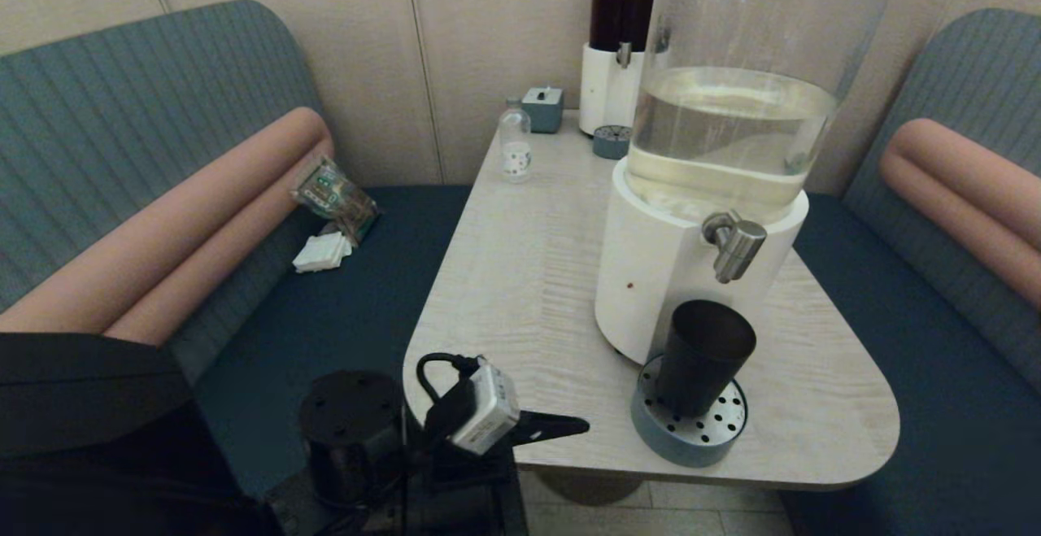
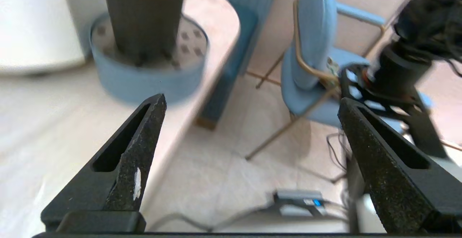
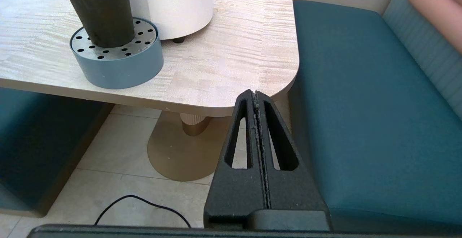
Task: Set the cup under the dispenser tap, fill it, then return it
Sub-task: Place it under the water dispenser, then turn on the faucet
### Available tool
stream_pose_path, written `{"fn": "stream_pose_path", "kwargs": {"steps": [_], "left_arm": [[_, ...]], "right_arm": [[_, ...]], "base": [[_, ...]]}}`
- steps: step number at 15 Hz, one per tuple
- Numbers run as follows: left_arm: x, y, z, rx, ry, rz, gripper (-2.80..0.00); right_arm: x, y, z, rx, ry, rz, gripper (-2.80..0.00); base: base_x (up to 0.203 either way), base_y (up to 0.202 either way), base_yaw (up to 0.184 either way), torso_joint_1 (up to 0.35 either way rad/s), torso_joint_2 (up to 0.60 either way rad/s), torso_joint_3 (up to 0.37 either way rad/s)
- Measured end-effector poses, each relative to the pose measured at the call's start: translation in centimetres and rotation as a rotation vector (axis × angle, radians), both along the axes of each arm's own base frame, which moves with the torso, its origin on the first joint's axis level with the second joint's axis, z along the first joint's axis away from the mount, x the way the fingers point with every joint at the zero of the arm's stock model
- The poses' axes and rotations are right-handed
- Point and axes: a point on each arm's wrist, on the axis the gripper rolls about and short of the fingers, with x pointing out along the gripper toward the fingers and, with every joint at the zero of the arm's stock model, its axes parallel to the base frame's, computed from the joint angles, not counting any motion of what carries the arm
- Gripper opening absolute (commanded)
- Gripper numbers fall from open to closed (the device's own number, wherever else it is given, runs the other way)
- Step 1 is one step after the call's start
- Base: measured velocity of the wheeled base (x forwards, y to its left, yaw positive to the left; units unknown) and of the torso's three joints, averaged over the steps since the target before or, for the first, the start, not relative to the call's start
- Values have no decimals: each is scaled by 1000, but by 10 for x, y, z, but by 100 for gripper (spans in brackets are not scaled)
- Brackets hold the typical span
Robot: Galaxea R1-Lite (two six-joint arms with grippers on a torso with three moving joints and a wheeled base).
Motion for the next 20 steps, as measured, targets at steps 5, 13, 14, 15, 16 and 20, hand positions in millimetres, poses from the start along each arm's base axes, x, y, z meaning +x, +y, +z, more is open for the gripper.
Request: {"fn": "stream_pose_path", "kwargs": {"steps": [5,13,14,15,16,20], "left_arm": [[-39,60,34,-43,-43,241,-280],[-70,159,102,-379,-260,1030,-280],[-80,170,109,-412,-320,1099,-280],[-91,178,115,-444,-379,1144,-280],[-103,183,118,-463,-424,1174,-280],[-150,190,116,-470,-543,1239,-280]], "right_arm": [[0,0,0,0,0,0,-280],[0,0,0,0,0,0,-280],[0,0,0,0,0,0,-280],[0,0,0,0,0,0,-280],[0,0,0,0,0,0,-280],[0,0,0,0,0,0,-280]], "base": [[0,0,0,0,0,0],[0,0,0,0,0,0],[0,0,0,0,0,0],[0,0,0,0,0,0],[0,0,0,0,0,0],[0,0,0,0,0,0]]}}
